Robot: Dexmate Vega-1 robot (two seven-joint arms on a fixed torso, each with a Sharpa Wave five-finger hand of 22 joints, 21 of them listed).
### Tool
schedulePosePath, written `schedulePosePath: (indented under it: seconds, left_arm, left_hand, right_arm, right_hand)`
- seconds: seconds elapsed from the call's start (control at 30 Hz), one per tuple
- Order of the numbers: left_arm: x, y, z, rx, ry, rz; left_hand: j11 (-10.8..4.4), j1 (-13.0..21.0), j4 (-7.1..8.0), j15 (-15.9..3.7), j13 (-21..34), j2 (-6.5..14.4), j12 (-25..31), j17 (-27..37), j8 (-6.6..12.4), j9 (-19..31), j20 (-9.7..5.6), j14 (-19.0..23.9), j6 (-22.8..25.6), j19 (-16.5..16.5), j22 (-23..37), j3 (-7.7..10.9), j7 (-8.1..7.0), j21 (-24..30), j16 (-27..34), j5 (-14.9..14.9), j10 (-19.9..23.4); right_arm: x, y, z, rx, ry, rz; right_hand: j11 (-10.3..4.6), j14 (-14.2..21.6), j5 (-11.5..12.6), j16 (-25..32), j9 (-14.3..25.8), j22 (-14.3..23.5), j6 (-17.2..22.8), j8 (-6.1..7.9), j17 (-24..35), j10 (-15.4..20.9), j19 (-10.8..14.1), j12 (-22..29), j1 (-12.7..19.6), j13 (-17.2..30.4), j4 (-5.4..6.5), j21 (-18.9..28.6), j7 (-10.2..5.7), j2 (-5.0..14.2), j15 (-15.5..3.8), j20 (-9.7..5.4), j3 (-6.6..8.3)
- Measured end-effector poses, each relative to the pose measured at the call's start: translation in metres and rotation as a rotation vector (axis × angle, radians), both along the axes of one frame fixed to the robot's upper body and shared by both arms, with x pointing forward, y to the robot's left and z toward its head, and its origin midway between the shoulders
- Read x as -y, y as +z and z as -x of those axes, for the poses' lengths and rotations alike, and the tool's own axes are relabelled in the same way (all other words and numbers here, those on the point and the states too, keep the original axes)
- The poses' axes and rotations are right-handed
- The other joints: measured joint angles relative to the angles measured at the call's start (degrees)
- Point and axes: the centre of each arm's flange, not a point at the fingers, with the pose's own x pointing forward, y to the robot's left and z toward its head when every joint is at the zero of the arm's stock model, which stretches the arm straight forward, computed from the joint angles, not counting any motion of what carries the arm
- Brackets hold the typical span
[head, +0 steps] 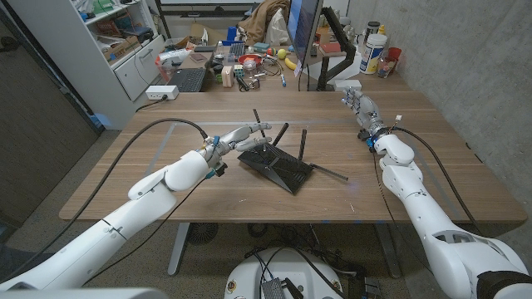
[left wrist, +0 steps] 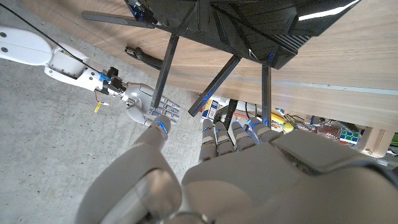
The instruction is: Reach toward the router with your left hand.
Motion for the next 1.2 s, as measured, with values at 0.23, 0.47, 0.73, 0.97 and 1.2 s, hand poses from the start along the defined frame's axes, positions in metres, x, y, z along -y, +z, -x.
schedulePosePath:
  seconds: [0.23,0.47,0.73,0.97,1.2]
  left_arm:
    - [0.001,-0.006,-0.005,-0.017,0.010,-0.003]
    - [0.001,-0.010,-0.009,-0.030,0.021,-0.006]
    - [0.001,-0.013,-0.013,-0.040,0.032,-0.014]
    - [0.001,-0.015,-0.015,-0.044,0.041,-0.023]
    - [0.002,-0.017,-0.017,-0.048,0.049,-0.039]
  left_hand:
    - [-0.18,0.00,0.00,0.33,0.00,0.00,0.00,0.00,0.00,0.00,0.13,0.35,0.21,0.13,0.00,0.00,-0.21,0.00,0.00,0.00,0.18]
    - [0.11,0.00,0.00,0.33,0.00,0.00,0.00,0.00,0.00,-0.01,0.21,0.34,0.41,0.21,0.00,0.00,0.00,0.00,0.00,0.00,0.49]
    - [0.11,0.22,0.01,0.33,0.00,0.23,0.00,-0.01,0.00,-0.01,0.21,0.34,0.72,0.21,0.00,0.00,-0.31,0.00,0.00,0.00,0.48]
    - [0.11,0.23,0.01,0.34,0.00,0.23,0.00,-0.01,0.00,-0.01,0.20,0.35,0.71,0.21,0.00,0.00,-0.31,0.00,0.00,0.00,0.48]
    - [-0.10,0.23,0.01,0.33,0.00,0.23,0.00,-0.01,0.00,-0.01,0.21,0.35,0.71,0.20,0.00,0.00,-0.30,0.00,0.00,0.00,0.70]
  right_arm:
    - [0.002,0.001,0.001,0.003,-0.005,-0.002]
    - [0.003,0.001,0.002,0.004,-0.008,-0.001]
    - [0.004,0.000,0.002,0.002,-0.008,-0.003]
    - [0.005,-0.006,0.001,-0.010,-0.010,-0.009]
    - [0.006,-0.008,0.002,-0.013,-0.013,-0.014]
  right_hand:
    - [0.00,0.00,0.00,0.00,0.00,0.00,0.00,0.00,0.00,0.00,0.00,0.00,0.00,0.00,0.00,-0.22,0.00,0.00,0.00,0.00,0.00]
    - [0.00,0.00,0.00,0.00,0.00,0.00,0.00,0.00,0.00,0.00,0.00,0.00,0.00,0.00,0.00,-0.22,0.00,0.00,0.00,0.00,0.00]
    - [0.00,0.00,0.00,-0.24,0.00,0.00,0.00,0.00,0.00,0.00,-0.01,0.00,0.00,0.00,0.00,-0.22,0.00,0.00,0.00,0.00,0.00]
    - [0.00,0.00,0.00,-0.24,0.00,0.00,0.00,0.00,0.00,0.00,-0.01,0.00,0.00,0.00,0.00,-0.63,0.00,0.00,0.00,0.00,0.00]
    - [0.00,0.00,0.00,-0.23,0.00,0.00,0.00,0.00,0.00,0.00,-0.01,0.00,0.00,0.00,0.00,-0.85,0.00,0.00,0.00,0.00,0.00]
